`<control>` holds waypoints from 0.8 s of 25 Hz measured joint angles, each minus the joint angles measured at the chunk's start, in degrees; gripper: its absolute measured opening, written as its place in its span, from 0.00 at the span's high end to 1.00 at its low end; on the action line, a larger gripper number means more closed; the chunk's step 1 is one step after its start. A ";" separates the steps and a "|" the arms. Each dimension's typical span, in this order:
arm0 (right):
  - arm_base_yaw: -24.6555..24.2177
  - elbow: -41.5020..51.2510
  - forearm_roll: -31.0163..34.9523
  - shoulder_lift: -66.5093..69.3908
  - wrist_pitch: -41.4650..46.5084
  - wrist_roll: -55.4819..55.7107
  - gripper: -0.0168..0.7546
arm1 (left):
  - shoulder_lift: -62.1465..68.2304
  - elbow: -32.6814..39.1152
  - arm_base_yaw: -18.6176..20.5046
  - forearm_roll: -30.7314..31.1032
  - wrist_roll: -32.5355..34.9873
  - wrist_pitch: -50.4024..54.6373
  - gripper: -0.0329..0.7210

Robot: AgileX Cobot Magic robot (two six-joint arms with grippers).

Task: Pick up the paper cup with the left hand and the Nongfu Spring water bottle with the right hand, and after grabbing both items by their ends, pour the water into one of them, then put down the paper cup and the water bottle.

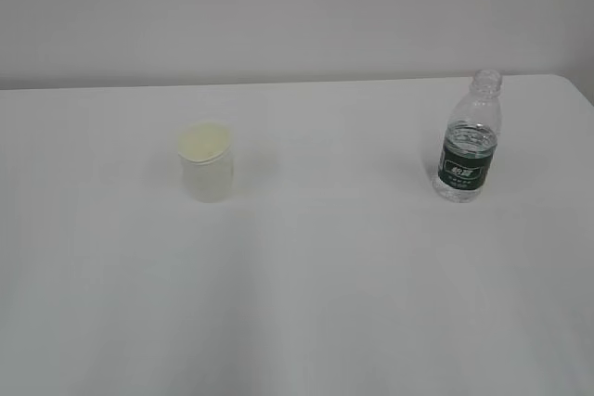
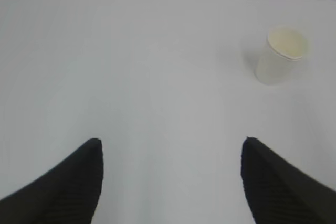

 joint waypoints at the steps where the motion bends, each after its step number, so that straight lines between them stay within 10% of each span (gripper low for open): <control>1: 0.00 0.00 0.00 0.57 -1.05 0.00 0.21 | 1.03 0.00 0.00 0.00 0.00 -1.39 0.18; 20: 0.00 0.00 0.24 21.27 -28.38 0.00 0.21 | 15.42 0.00 0.00 0.00 0.00 -30.86 0.18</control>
